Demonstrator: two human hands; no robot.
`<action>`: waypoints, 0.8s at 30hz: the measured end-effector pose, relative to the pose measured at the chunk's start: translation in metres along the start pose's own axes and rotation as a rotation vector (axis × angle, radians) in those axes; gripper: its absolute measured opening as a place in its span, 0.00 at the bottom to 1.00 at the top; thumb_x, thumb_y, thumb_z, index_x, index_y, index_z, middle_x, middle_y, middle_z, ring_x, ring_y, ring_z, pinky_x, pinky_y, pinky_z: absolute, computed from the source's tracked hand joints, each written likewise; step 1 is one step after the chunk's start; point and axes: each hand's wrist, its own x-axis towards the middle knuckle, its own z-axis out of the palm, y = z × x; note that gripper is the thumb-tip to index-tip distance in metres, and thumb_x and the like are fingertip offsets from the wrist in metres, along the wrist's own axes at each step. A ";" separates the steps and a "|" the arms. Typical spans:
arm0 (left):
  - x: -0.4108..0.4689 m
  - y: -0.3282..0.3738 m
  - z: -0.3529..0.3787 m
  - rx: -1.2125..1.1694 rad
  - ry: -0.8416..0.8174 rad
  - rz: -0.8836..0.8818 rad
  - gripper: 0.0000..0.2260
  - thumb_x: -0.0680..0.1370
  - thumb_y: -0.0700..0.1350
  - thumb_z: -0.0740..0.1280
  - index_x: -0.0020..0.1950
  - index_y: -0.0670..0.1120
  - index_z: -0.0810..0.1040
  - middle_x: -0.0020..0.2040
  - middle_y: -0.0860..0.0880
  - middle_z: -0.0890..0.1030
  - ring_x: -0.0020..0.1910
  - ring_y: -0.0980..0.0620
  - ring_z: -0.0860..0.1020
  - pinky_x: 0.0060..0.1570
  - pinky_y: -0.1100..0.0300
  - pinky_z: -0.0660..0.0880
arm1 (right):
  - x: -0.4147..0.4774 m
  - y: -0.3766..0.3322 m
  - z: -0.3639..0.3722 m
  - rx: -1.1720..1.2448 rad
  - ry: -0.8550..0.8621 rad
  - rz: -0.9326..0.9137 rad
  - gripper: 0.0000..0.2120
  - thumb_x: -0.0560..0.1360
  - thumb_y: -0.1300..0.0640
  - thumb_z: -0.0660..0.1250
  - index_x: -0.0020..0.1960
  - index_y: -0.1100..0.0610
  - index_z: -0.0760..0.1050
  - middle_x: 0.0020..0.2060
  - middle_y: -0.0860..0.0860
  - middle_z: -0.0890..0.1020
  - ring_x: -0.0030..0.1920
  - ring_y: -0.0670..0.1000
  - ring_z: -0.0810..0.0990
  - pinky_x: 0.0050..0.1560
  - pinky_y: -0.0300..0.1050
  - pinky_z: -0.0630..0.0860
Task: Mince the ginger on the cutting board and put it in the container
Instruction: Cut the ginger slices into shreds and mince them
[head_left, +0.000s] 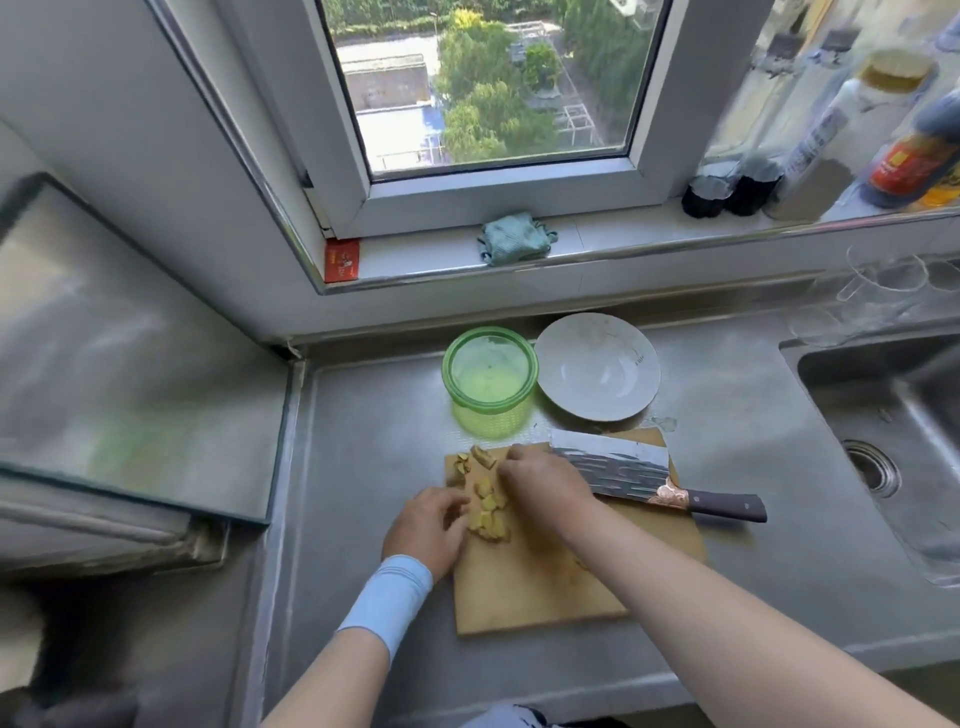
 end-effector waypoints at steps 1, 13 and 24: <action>0.000 -0.002 -0.001 -0.014 -0.031 0.018 0.11 0.75 0.49 0.71 0.57 0.57 0.81 0.50 0.57 0.77 0.51 0.54 0.77 0.54 0.60 0.74 | 0.002 -0.001 0.001 -0.013 -0.011 -0.003 0.09 0.77 0.64 0.62 0.53 0.58 0.79 0.51 0.55 0.76 0.49 0.59 0.80 0.43 0.48 0.71; 0.004 -0.002 -0.012 -0.084 -0.057 0.039 0.02 0.75 0.52 0.72 0.47 0.58 0.83 0.43 0.59 0.76 0.43 0.58 0.75 0.46 0.65 0.69 | -0.011 0.003 -0.005 0.522 0.039 0.397 0.06 0.73 0.63 0.70 0.46 0.54 0.84 0.44 0.49 0.84 0.46 0.49 0.81 0.49 0.40 0.76; -0.003 0.079 0.018 -0.135 -0.104 0.161 0.02 0.77 0.50 0.71 0.49 0.56 0.82 0.41 0.61 0.80 0.39 0.58 0.76 0.45 0.63 0.75 | -0.101 0.056 -0.037 1.000 0.132 0.790 0.01 0.74 0.62 0.74 0.43 0.59 0.84 0.39 0.54 0.86 0.31 0.49 0.83 0.28 0.42 0.76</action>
